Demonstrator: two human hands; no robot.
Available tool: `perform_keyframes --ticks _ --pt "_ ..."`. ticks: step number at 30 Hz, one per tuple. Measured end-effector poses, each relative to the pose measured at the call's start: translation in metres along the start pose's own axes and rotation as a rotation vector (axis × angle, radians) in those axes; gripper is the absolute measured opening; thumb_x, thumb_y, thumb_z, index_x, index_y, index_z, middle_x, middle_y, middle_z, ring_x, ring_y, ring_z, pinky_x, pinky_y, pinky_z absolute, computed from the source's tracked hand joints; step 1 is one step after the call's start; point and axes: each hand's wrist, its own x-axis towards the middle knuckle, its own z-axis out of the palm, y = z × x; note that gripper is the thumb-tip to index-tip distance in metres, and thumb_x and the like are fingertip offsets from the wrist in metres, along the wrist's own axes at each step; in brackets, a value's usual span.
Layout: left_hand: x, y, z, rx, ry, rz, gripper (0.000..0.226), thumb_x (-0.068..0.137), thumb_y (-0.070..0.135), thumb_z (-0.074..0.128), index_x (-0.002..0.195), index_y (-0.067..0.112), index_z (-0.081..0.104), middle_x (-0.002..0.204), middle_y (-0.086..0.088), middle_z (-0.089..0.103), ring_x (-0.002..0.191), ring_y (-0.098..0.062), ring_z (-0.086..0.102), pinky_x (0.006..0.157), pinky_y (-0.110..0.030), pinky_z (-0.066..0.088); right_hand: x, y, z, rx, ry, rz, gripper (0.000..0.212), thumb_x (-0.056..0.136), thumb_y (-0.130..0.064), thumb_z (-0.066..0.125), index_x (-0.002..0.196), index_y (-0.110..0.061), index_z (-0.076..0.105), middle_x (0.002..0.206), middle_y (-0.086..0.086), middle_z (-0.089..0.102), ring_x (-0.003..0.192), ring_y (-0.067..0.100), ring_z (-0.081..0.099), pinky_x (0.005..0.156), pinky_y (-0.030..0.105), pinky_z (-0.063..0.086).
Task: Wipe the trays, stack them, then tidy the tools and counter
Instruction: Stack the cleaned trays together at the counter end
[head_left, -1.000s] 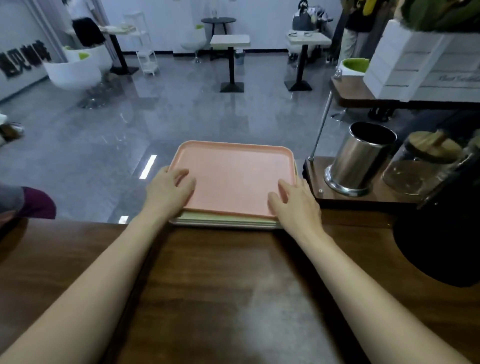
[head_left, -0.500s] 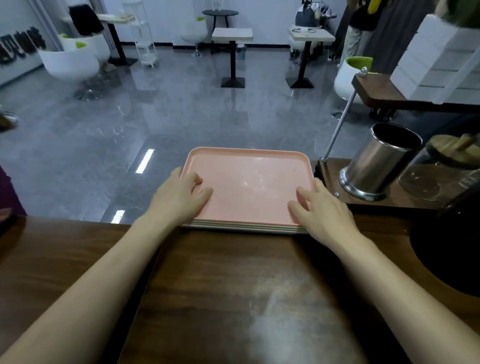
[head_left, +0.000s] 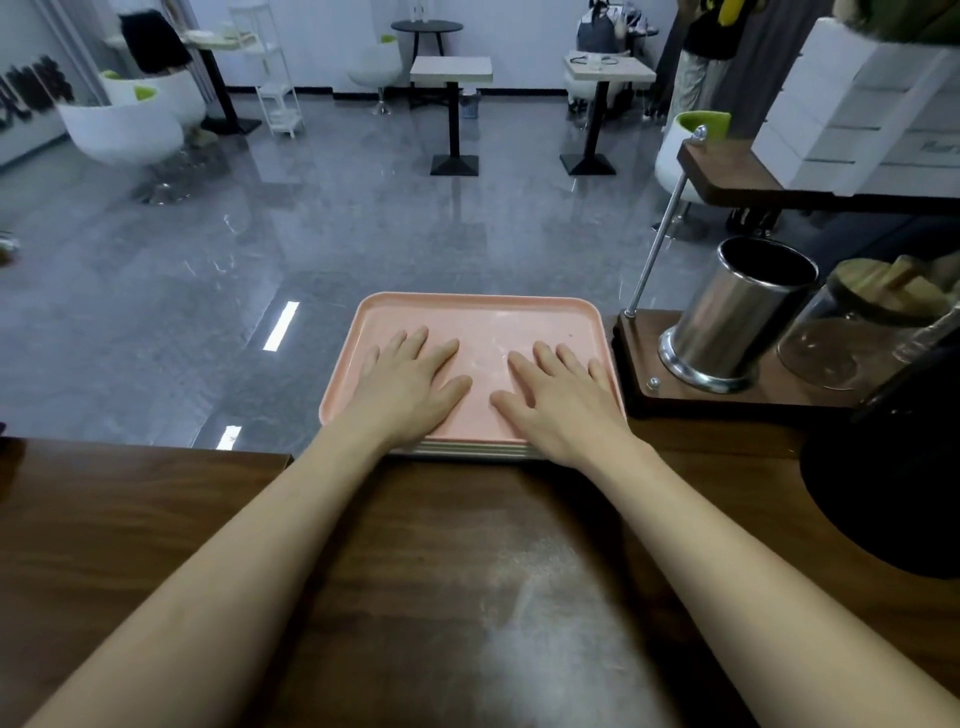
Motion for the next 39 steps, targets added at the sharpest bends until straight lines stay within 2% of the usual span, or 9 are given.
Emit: perform_keyframes --ticks 4,8,11,17,19,27,33,36,39 --pt "-0.008 0.003 -0.008 -0.082 0.030 0.015 0.071 0.096 0.074 0.036 0.155 0.035 0.039 0.168 -0.009 0.022 0.155 -0.028 0.015 0.126 -0.049 0.011 -0.011 0.001 -0.006 0.200 0.222 -0.065 0.041 0.099 -0.047 0.044 0.127 -0.025 0.064 0.130 -0.001 0.060 0.131 0.024 0.047 0.110 0.045 0.033" --pt "-0.039 0.015 -0.012 -0.249 0.369 0.070 0.056 0.096 0.064 0.046 0.134 0.028 0.067 0.147 0.001 0.058 0.145 -0.021 0.040 0.121 -0.043 0.031 -0.081 0.017 -0.016 0.520 0.367 -0.134 0.028 0.101 -0.033 0.055 0.124 -0.027 0.070 0.141 -0.007 0.058 0.143 0.010 0.038 0.112 0.028 0.032" --pt "-0.085 0.052 0.003 -0.315 0.515 0.169 0.038 0.100 0.046 0.056 0.127 0.024 0.070 0.134 0.003 0.066 0.136 -0.020 0.051 0.113 -0.043 0.041 -0.163 0.051 -0.011 0.610 0.375 -0.130 0.024 0.097 -0.033 0.060 0.117 -0.030 0.074 0.139 -0.013 0.058 0.134 -0.001 0.046 0.108 0.012 0.033" --pt "-0.189 0.193 0.061 -0.471 0.303 0.285 0.039 0.094 0.053 0.049 0.117 0.031 0.072 0.118 0.019 0.068 0.113 -0.003 0.062 0.095 -0.016 0.042 -0.291 0.164 0.001 0.583 0.316 0.079 0.024 0.099 -0.032 0.060 0.119 -0.033 0.073 0.134 -0.025 0.053 0.126 -0.011 0.043 0.096 -0.005 0.022" --pt "-0.211 0.248 0.078 -0.486 0.228 0.308 0.040 0.094 0.055 0.050 0.121 0.033 0.069 0.120 0.022 0.066 0.114 0.001 0.059 0.095 -0.013 0.040 -0.326 0.202 -0.005 0.569 0.337 0.116 0.025 0.099 -0.034 0.059 0.121 -0.034 0.072 0.135 -0.023 0.056 0.125 -0.008 0.047 0.095 -0.002 0.024" --pt "-0.262 0.458 0.130 -0.578 0.108 0.403 0.038 0.096 0.053 0.057 0.131 0.040 0.062 0.128 0.025 0.061 0.120 0.003 0.054 0.101 -0.027 0.045 -0.464 0.369 -0.050 0.548 0.344 0.269 0.036 0.099 -0.052 0.052 0.127 -0.037 0.068 0.137 -0.022 0.058 0.129 -0.005 0.048 0.106 0.020 0.039" --pt "-0.250 0.574 0.161 -0.541 -0.020 0.526 0.041 0.098 0.057 0.053 0.134 0.040 0.059 0.131 0.026 0.058 0.120 0.003 0.052 0.097 -0.025 0.043 -0.527 0.484 -0.069 0.467 0.429 0.490 0.032 0.101 -0.042 0.054 0.128 -0.032 0.068 0.140 -0.012 0.058 0.133 0.007 0.050 0.110 0.030 0.040" --pt "-0.233 0.626 0.176 -0.518 -0.049 0.584 0.037 0.099 0.054 0.054 0.132 0.040 0.060 0.130 0.023 0.058 0.118 0.000 0.053 0.094 -0.026 0.043 -0.540 0.531 -0.071 0.384 0.443 0.570 0.035 0.102 -0.038 0.052 0.135 -0.030 0.062 0.149 -0.008 0.051 0.140 0.014 0.043 0.112 0.034 0.036" --pt "-0.229 0.665 0.193 -0.525 -0.039 0.594 0.034 0.099 0.049 0.058 0.129 0.034 0.064 0.129 0.017 0.062 0.118 -0.005 0.057 0.098 -0.031 0.046 -0.539 0.568 -0.074 0.305 0.278 0.620 0.051 0.105 -0.041 0.046 0.153 -0.026 0.042 0.162 -0.003 0.032 0.152 0.018 0.022 0.118 0.038 0.026"
